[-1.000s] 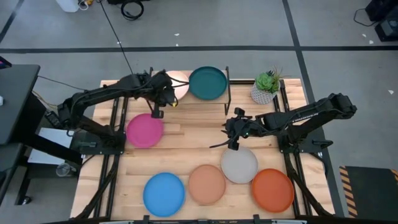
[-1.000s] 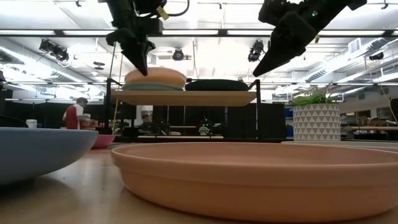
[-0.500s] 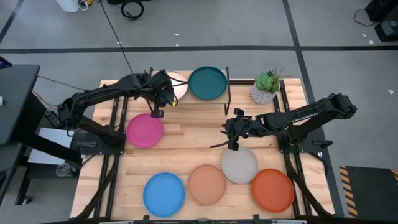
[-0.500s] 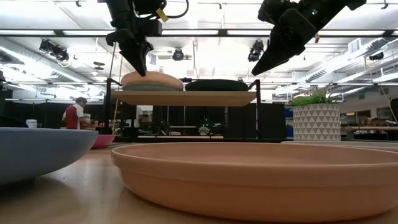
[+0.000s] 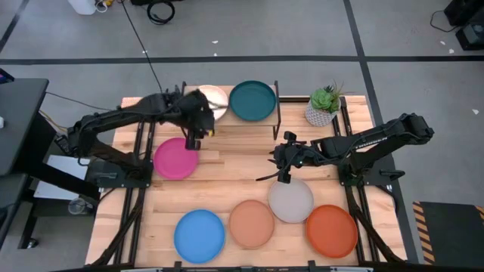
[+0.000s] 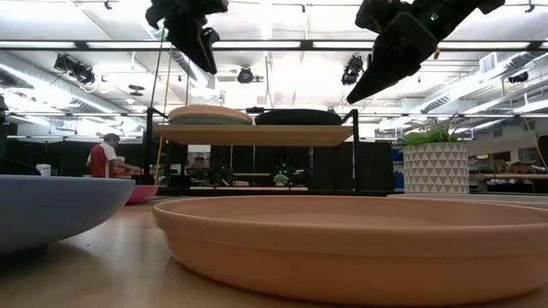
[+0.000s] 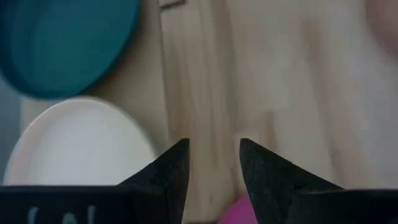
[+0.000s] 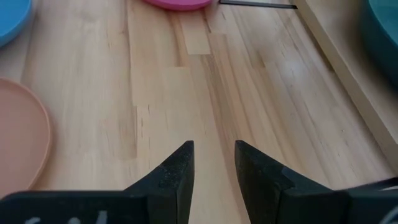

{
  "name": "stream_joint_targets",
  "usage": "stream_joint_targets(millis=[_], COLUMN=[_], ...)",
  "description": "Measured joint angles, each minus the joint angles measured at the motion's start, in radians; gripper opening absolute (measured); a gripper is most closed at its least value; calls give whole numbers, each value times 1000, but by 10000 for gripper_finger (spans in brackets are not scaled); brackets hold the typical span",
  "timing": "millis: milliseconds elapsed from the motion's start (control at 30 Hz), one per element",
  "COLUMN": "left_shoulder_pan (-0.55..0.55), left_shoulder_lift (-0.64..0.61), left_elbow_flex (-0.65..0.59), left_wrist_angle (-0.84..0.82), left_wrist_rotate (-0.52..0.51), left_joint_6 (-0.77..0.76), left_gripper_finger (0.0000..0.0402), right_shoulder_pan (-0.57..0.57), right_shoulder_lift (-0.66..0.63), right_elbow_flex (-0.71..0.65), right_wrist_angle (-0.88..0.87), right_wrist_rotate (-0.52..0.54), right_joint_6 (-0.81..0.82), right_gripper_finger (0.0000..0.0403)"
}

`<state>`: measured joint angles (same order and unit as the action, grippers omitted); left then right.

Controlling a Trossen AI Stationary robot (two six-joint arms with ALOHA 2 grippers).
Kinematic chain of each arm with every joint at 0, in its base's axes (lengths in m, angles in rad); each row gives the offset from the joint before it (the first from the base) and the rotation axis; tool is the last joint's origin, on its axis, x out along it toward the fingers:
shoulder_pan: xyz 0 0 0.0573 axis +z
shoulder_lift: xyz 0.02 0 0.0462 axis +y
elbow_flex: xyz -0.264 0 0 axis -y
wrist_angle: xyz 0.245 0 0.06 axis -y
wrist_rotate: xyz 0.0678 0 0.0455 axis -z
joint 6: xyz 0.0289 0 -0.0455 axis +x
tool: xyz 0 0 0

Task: Place and stack plates onto a shelf
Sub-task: Stack the pink plate on top of the dark green plate on the shelf

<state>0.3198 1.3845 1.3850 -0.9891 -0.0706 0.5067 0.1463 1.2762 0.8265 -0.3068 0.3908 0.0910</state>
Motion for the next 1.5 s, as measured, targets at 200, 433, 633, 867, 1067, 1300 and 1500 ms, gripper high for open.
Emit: stream_joint_targets(millis=[200, 433, 633, 867, 1067, 1300, 1500], left_shoulder_pan=[-27, -175, -365, -499, -521, -513, -513], left_shoulder_lift=[17, 14, 16, 16, 16, 17, 17], left_elbow_flex=[-11, -57, -210, -439, -556, -597, -673], left_wrist_angle=[-10, -99, -57, -4, 142, 185, 323], left_wrist_rotate=[-137, 47, 32, -25, -137, -233, -251], left_joint_6=[-156, -289, -647, -1045, -1267, -1308, -1302], left_gripper_finger=[150, 150, 150, 150, 150, 150, 150], right_shoulder_pan=[4, 24, 24, 24, 21, 20, 20], right_shoulder_lift=[0, 0, 0, 0, 0, 0, 0], right_elbow_flex=[0, 0, 0, 0, 0, 0, 0], right_wrist_angle=[18, 14, 15, 29, 58, 74, 74], right_wrist_rotate=[0, 7, 11, 12, 11, 10, 1], right_joint_6=[-28, -52, -66, -90, -117, -148, -155], right_gripper_finger=[122, 122, 122, 122, 122, 122, 122])
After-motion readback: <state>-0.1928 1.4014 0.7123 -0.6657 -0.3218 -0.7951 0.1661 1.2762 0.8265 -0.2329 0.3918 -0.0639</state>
